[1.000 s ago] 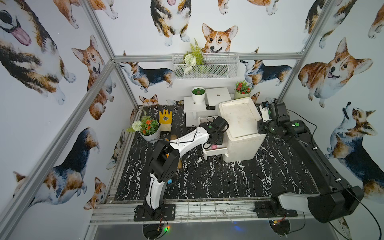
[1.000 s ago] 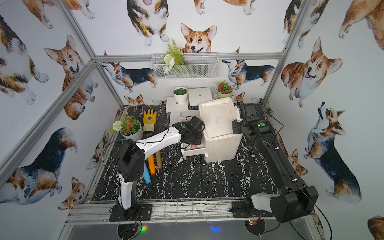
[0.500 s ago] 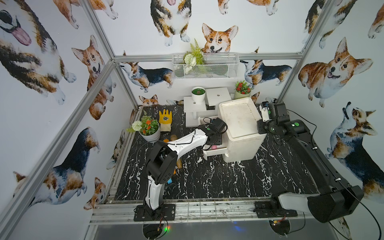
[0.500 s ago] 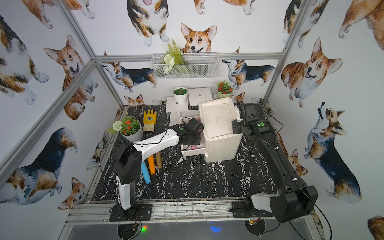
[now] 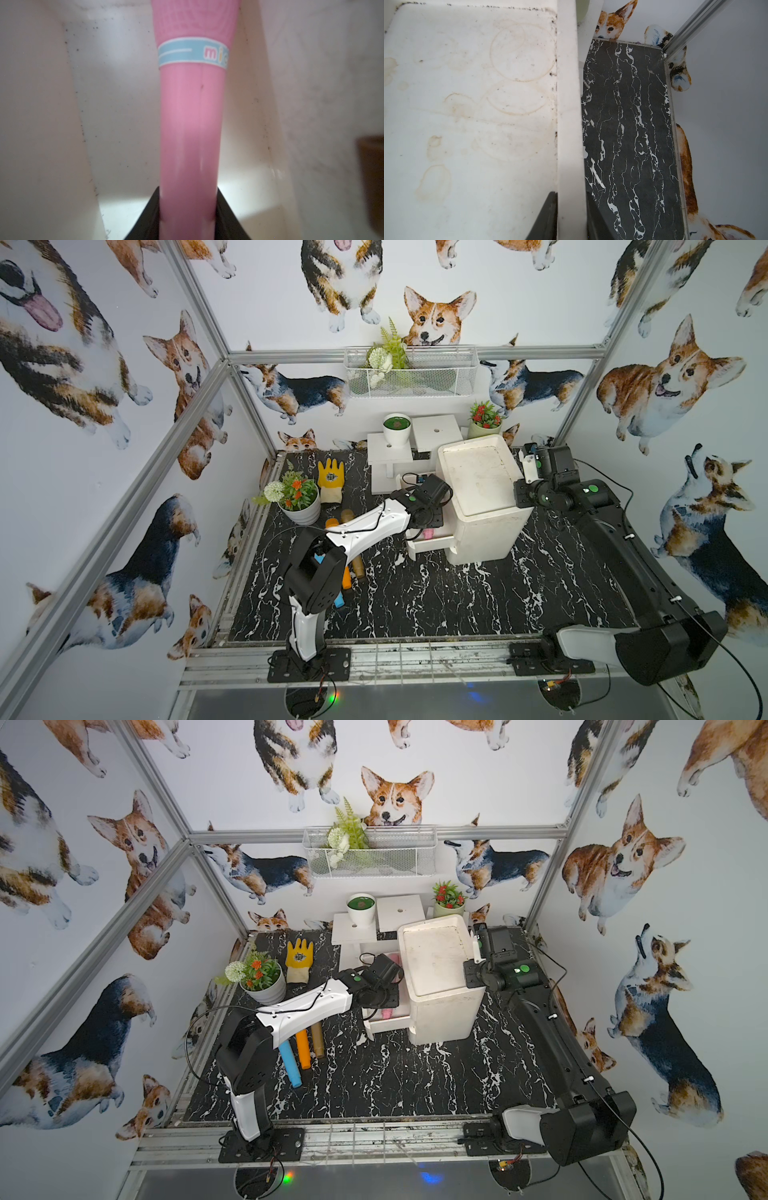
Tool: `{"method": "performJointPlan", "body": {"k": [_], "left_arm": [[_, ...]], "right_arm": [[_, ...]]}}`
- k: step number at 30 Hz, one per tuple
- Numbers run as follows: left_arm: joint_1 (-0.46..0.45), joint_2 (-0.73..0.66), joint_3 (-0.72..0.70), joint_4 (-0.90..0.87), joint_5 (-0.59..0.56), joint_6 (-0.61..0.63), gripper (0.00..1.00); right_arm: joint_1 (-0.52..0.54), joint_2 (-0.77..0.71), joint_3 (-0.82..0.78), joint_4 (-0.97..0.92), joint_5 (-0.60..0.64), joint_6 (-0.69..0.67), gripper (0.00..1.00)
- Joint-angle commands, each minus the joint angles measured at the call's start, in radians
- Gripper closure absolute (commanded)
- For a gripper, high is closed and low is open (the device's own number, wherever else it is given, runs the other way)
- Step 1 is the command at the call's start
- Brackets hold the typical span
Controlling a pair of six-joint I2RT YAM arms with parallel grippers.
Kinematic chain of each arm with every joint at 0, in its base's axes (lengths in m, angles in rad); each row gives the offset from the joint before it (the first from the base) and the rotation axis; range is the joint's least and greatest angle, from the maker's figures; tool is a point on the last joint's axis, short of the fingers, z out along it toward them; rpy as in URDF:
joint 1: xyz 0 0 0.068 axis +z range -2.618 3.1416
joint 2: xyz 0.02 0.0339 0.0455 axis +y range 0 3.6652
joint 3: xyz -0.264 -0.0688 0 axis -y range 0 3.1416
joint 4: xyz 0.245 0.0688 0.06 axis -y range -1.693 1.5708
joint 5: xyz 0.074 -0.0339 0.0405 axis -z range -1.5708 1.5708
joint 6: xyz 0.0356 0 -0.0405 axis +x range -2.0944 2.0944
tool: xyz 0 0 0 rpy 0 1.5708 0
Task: Take the microphone out of the drawer
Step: Pick up the microphone from the drawer.
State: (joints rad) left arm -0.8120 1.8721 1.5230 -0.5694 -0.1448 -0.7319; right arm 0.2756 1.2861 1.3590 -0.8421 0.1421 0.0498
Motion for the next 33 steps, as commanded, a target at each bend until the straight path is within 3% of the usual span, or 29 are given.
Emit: {"method": "performJointPlan", "body": {"k": [1,20,33], "left_arm": [[0.007,-0.034,-0.007,0.099,-0.079,-0.055,0.66],[0.007,-0.245,-0.075,0.183,-0.132,-0.025,0.65],[0.059,-0.425,-0.210,0.093,-0.220,0.040,0.64]], "right_arm": [[0.006,0.010,-0.018,-0.196,-0.032,-0.011,0.75],[0.008,0.007,-0.020,-0.195,-0.031,-0.012,0.75],[0.010,0.009,-0.021,-0.195,-0.035,-0.010,0.75]]}}
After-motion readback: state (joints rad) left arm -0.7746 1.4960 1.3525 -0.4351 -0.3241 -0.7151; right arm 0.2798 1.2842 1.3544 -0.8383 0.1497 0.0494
